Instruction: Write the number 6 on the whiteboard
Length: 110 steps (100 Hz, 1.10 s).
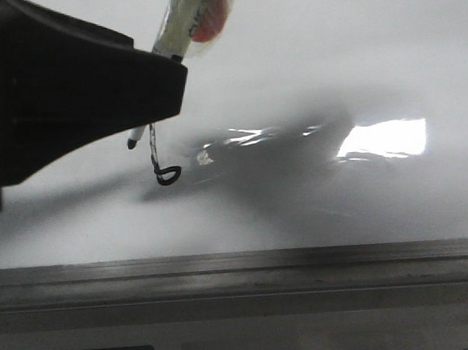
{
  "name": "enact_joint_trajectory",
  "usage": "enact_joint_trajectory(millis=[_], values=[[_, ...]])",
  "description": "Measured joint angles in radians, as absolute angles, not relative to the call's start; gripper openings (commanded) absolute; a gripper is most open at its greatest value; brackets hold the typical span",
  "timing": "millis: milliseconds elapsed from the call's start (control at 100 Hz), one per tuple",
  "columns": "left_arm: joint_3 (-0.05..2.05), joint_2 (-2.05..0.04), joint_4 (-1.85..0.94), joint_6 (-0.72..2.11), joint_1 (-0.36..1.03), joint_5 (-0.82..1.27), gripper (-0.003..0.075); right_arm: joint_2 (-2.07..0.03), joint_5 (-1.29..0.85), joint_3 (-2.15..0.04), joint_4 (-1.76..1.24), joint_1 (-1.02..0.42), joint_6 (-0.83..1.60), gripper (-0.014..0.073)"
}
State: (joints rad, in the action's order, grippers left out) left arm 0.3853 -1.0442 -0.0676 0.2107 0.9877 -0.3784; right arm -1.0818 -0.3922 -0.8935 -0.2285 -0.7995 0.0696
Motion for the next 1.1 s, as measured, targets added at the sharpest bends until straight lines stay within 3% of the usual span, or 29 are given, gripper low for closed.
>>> enact_joint_trajectory(millis=[130, 200, 360, 500, 570, 700, 750, 930, 1100], values=[[0.385, -1.073, -0.068, 0.211, 0.989, -0.388, 0.0325, -1.082, -0.397, -0.893, -0.234, -0.811, 0.070, -0.0064], [0.385, -1.075, -0.068, 0.211, 0.989, -0.388, 0.0272, -1.082, -0.404, -0.893, -0.237, -0.813, 0.070, -0.0064], [0.385, -1.075, -0.068, 0.210, 0.989, -0.391, -0.0012, -1.082, -0.415, -0.893, -0.237, -0.813, 0.070, -0.0064], [0.385, -1.078, -0.050, 0.218, 0.989, -0.387, -0.0020, -1.082, -0.421, -0.893, -0.239, -0.813, 0.070, -0.0041], [0.385, -1.078, -0.050, 0.219, 0.991, -0.387, -0.0020, -1.082, -0.424, -0.893, -0.239, -0.813, 0.070, 0.0101], [0.387, -1.078, -0.130, 0.192, 0.991, -0.387, -0.0020, -1.082, -0.424, -0.893, -0.239, -0.813, 0.081, 0.0535], [0.387, -1.078, -0.241, 0.173, 0.991, -0.387, -0.0020, -1.082, -0.424, -0.893, -0.239, -0.813, 0.083, 0.0610], [0.387, -1.071, -0.685, 0.151, 0.933, -0.331, -0.0020, -1.082, -0.424, -0.893, -0.239, -0.813, 0.088, 0.0566], [0.391, -1.062, -0.786, 0.150, 0.857, -0.250, -0.0020, -1.082, -0.434, -0.893, -0.239, -0.813, 0.088, 0.0508]])
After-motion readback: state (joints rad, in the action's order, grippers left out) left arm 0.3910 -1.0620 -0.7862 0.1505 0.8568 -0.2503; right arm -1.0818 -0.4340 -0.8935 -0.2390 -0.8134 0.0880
